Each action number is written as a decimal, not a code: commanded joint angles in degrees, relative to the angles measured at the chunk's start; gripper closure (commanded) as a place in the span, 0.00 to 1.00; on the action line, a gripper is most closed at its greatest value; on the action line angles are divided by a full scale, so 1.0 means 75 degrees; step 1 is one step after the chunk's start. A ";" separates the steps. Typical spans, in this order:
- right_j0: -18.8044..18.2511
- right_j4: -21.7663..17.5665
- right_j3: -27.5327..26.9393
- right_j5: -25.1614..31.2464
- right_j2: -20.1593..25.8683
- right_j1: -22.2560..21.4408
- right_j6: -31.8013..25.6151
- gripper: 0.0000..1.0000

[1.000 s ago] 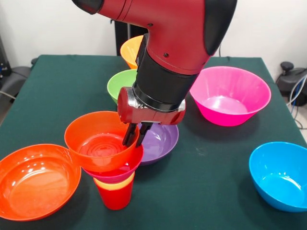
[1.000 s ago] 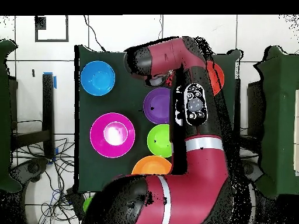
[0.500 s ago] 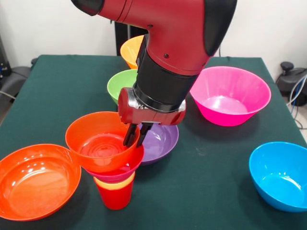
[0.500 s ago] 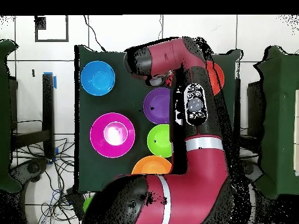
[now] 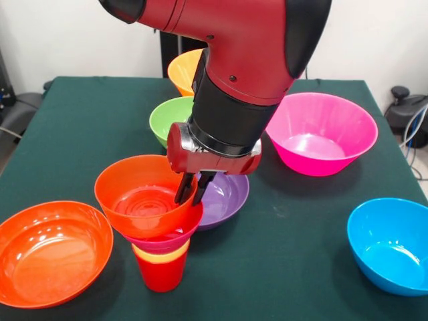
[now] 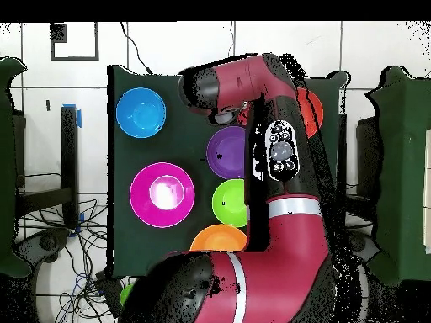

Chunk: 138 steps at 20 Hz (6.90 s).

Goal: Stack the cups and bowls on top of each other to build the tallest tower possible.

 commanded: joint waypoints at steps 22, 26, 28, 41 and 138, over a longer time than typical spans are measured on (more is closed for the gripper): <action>0.0327 -0.0004 0.0104 0.0517 -0.0112 0.0084 -0.0574 0.00; 0.0344 -0.0032 0.0087 0.0588 -0.0108 0.0066 -0.0791 0.00; 0.0372 -0.0014 0.0090 0.0576 -0.0121 0.0071 -0.0751 0.00; 0.0436 0.0065 0.0032 0.0731 -0.0239 0.0004 -0.0847 0.00; 0.0337 -0.0421 0.0073 0.0433 -0.0313 -0.0338 -0.1999 1.00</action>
